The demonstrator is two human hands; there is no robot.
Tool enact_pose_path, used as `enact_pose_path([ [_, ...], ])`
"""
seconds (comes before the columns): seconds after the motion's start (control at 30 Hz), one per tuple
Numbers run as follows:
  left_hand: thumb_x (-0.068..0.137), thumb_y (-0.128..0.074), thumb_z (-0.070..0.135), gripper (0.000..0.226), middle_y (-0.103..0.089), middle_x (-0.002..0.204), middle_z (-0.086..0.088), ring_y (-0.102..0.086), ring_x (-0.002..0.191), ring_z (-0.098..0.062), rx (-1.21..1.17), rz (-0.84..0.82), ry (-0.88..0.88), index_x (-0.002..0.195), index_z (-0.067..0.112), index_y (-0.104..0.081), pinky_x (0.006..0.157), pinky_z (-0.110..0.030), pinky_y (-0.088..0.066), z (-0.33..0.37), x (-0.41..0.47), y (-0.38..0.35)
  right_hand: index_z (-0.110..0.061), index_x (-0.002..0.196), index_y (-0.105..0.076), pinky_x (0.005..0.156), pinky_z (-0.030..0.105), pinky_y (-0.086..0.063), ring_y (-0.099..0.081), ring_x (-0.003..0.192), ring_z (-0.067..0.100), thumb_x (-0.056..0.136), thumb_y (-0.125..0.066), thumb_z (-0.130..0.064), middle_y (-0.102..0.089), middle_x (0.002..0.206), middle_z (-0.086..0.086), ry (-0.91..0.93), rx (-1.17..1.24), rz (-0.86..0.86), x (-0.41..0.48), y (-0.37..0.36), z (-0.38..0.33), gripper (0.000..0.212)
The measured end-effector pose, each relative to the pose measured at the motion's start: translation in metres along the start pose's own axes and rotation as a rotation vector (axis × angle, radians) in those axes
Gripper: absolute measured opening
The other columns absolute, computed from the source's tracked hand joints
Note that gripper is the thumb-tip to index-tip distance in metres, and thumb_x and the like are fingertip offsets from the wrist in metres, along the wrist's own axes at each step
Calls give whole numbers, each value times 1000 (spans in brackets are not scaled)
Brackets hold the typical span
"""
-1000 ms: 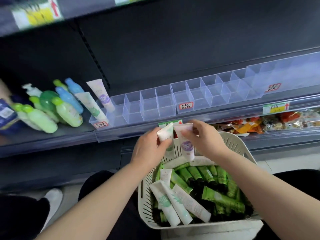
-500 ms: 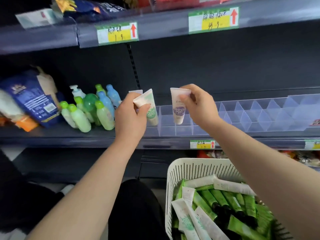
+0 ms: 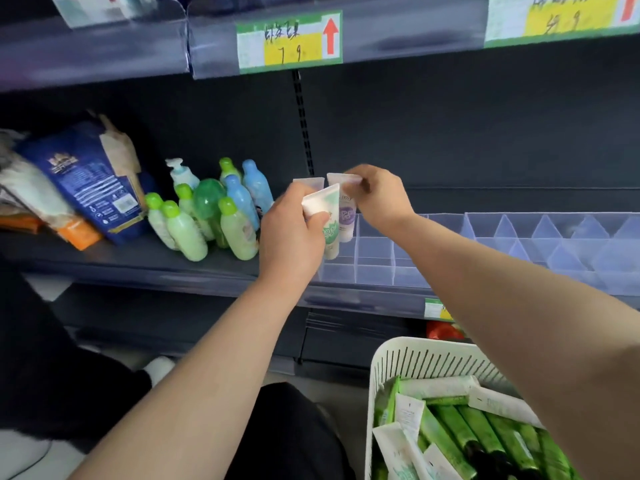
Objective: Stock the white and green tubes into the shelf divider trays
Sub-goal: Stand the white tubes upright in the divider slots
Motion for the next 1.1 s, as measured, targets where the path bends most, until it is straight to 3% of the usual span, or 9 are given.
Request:
enact_pose_path([
  [0.1,88,-61,12,17,-64,93,1,-59,85,-19,38,-26,-1,101,22,-55,68,-31,-47,-4,1,-5,-17,113,-64,77,35,-54,-63,91,22,95,-48,-19,-68,105,5,-9,-153,-47,6,-10,11,24],
  [0.17,88,-61,11,16,-63,92,1,-59,84,-21,47,-46,0,101,19,-55,68,-35,-48,-5,2,-9,-18,115,-63,70,31,-51,-62,88,22,96,-46,-18,-68,106,6,-19,-199,-64,8,-13,15,25],
  [0.4,92,-54,7,23,-57,95,-2,-53,85,-23,132,-163,59,113,15,-52,65,-32,-38,-1,11,-26,-15,131,-51,93,32,-49,-61,107,21,96,-46,-15,-64,121,2,36,-159,-23,-3,2,14,35],
  [0.53,93,-50,3,23,-56,104,-5,-51,91,-23,175,-221,119,115,12,-51,69,-34,-39,1,9,-31,-18,129,-54,89,37,-49,-56,110,23,97,-46,-18,-60,124,4,76,-336,59,-32,17,28,33],
  [0.67,94,-48,2,36,-55,122,-11,-54,109,-29,218,-244,140,128,10,-47,78,-39,-44,7,3,-34,-22,127,-55,92,40,-42,-47,117,25,98,-45,-23,-57,128,3,194,-692,-37,-65,23,47,32],
  [0.73,90,-52,-1,41,-52,125,-11,-53,110,-29,218,-238,119,128,11,-45,74,-36,-41,11,2,-35,-22,129,-55,97,40,-38,-44,122,24,98,-44,-24,-55,132,2,228,-784,-86,-75,24,51,32],
  [0.87,86,-56,-4,50,-46,131,-10,-51,114,-29,266,-219,92,131,13,-43,71,-32,-34,20,-1,-31,-22,130,-53,101,38,-37,-42,126,22,99,-43,-27,-51,137,0,228,-826,-124,-89,27,53,33],
  [1.1,86,-52,-8,51,-45,136,-4,-43,123,-23,282,-155,-33,131,16,-45,78,-29,-36,46,-14,-20,-22,128,-54,98,38,-36,-42,125,23,98,-45,-26,-52,135,0,240,-807,-125,-110,34,47,32],
])
Point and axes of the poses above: each hand's wrist, its own x-axis towards the middle knuckle, its own y-axis out of the back of the hand, z = x × y, the point moved 1 cm from there along x, towards the middle knuckle
